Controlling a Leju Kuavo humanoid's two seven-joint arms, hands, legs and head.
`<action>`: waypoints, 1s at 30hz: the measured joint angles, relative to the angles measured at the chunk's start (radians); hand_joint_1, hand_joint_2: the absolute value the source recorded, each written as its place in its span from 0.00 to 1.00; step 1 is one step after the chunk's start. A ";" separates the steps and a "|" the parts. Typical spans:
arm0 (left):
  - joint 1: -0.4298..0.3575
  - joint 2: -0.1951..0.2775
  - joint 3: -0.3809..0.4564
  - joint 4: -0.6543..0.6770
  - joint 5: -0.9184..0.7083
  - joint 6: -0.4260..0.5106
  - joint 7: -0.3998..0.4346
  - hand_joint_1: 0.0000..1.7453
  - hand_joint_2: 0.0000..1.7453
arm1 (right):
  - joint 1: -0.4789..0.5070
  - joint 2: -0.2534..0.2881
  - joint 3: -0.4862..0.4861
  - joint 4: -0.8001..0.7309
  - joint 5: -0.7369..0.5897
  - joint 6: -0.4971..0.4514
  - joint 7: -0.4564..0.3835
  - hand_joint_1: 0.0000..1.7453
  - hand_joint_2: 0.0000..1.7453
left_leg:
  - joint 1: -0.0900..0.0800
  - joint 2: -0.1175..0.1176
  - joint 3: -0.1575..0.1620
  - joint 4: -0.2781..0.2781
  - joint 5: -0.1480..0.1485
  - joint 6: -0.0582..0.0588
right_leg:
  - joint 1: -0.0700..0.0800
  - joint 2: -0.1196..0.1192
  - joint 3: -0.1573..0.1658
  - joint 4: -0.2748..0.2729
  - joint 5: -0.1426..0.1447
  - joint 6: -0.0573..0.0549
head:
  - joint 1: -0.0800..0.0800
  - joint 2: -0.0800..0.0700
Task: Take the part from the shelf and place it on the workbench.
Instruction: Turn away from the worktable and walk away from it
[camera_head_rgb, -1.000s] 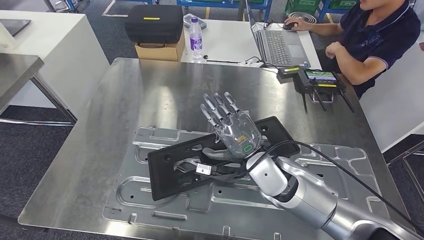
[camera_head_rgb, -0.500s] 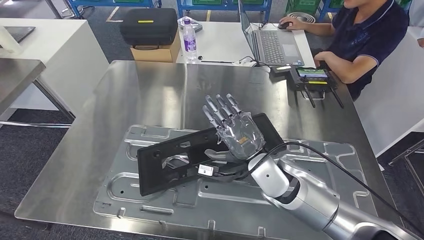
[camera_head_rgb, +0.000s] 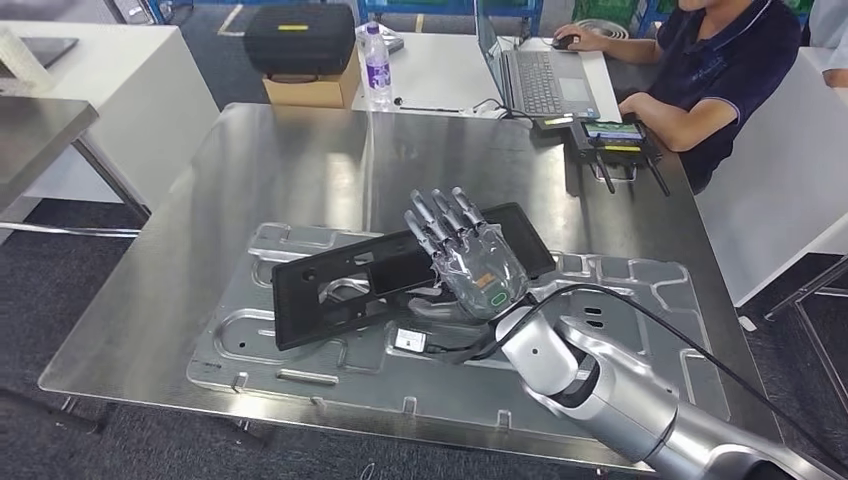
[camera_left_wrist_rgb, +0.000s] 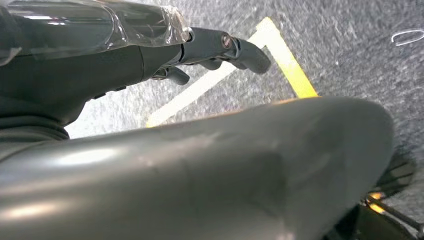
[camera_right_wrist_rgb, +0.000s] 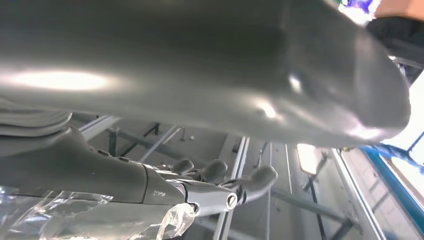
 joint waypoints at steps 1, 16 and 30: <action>-0.002 -0.001 0.000 0.000 0.000 0.000 0.000 0.00 0.00 | -0.002 0.000 0.000 0.000 0.000 0.000 -0.001 0.00 0.00 | 0.000 0.000 -0.006 -0.002 0.009 0.002 | -0.001 0.000 -0.002 -0.002 0.006 0.005 | 0.000 0.000; -0.011 -0.008 0.000 -0.001 0.000 -0.005 0.003 0.00 0.00 | -0.020 -0.009 -0.006 0.000 -0.004 0.002 -0.009 0.00 0.00 | 0.018 0.006 -0.158 0.022 0.137 -0.018 | -0.016 0.001 0.149 0.010 -0.157 0.028 | 0.002 0.000; 0.000 -0.004 0.001 0.000 0.003 -0.011 -0.002 0.00 0.00 | -0.031 -0.005 -0.004 0.001 -0.021 -0.008 -0.011 0.00 0.00 | -0.002 0.002 -0.017 0.024 0.010 0.011 | 0.004 -0.007 0.018 0.009 -0.036 -0.010 | 0.001 0.000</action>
